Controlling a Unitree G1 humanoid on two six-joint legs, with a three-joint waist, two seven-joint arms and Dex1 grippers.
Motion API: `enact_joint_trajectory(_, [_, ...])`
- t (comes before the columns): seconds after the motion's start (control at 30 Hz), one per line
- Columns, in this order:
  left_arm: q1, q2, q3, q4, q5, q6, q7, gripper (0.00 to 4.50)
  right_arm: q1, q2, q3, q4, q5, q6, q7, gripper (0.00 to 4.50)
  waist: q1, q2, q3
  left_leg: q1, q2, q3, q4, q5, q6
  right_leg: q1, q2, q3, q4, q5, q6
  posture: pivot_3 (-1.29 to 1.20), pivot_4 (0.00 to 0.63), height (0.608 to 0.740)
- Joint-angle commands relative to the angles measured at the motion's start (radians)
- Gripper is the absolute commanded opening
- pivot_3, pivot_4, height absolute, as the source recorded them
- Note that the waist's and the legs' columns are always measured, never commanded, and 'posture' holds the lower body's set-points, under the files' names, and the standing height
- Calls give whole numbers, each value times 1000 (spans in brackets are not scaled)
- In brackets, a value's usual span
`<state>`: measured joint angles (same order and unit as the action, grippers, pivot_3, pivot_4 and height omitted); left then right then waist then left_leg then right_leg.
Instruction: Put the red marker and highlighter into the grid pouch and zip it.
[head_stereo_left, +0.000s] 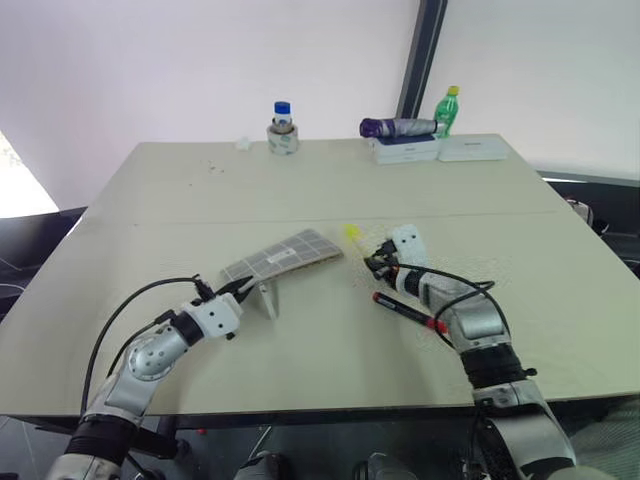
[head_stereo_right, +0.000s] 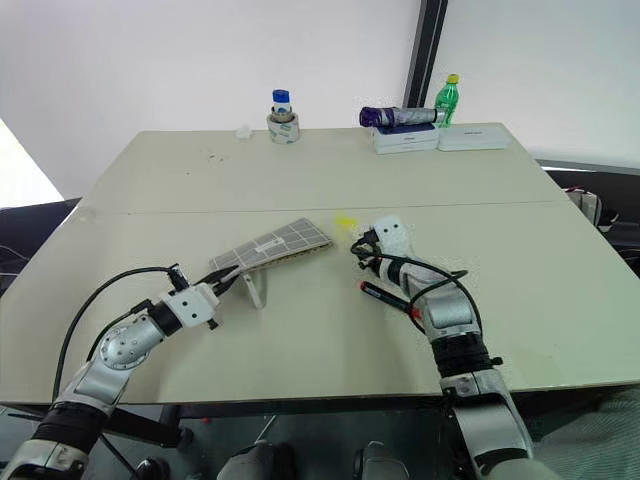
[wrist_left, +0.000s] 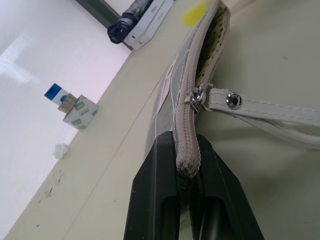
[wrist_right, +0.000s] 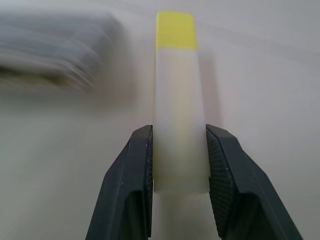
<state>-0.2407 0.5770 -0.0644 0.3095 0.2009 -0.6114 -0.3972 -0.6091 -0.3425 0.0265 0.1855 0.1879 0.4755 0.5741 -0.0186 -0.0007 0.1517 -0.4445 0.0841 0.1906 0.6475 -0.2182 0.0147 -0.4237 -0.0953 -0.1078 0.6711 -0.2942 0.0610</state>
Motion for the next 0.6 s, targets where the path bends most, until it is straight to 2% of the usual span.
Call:
enact_joint_trajectory(0.03, [-15,4,20,-17,-37,7,-8,0,55,-131,23,-148,49,-120,247,880,5,0,0,0,0,0,0,0,0,0,0,0,0,0,0,0,150,740])
enact_joint_trajectory(0.13, [-24,-1,18,-16,-53,16,-20,0,117,-205,36,-251,148,-56,397,880,6,-1,0,1,0,-1,1,-4,6,3,0,-1,-2,0,0,0,150,740])
enact_joint_trajectory(0.2, [-33,-9,19,-18,-68,27,-25,0,136,-240,69,-258,117,-86,435,880,-1,-1,0,1,0,-1,1,-4,7,3,-1,-1,-2,0,0,0,150,740])
enact_joint_trajectory(0.43, [-54,-9,18,-17,-86,35,-57,0,81,-215,135,-125,-34,-202,353,880,0,-1,0,2,0,-1,1,-3,6,3,1,-1,-1,0,0,0,150,740])
enact_joint_trajectory(0.6, [-48,-6,3,-35,-73,32,-78,0,38,-158,129,-57,-38,-222,321,880,3,-1,0,1,0,-1,2,-1,2,3,1,-1,-2,0,0,0,150,740])
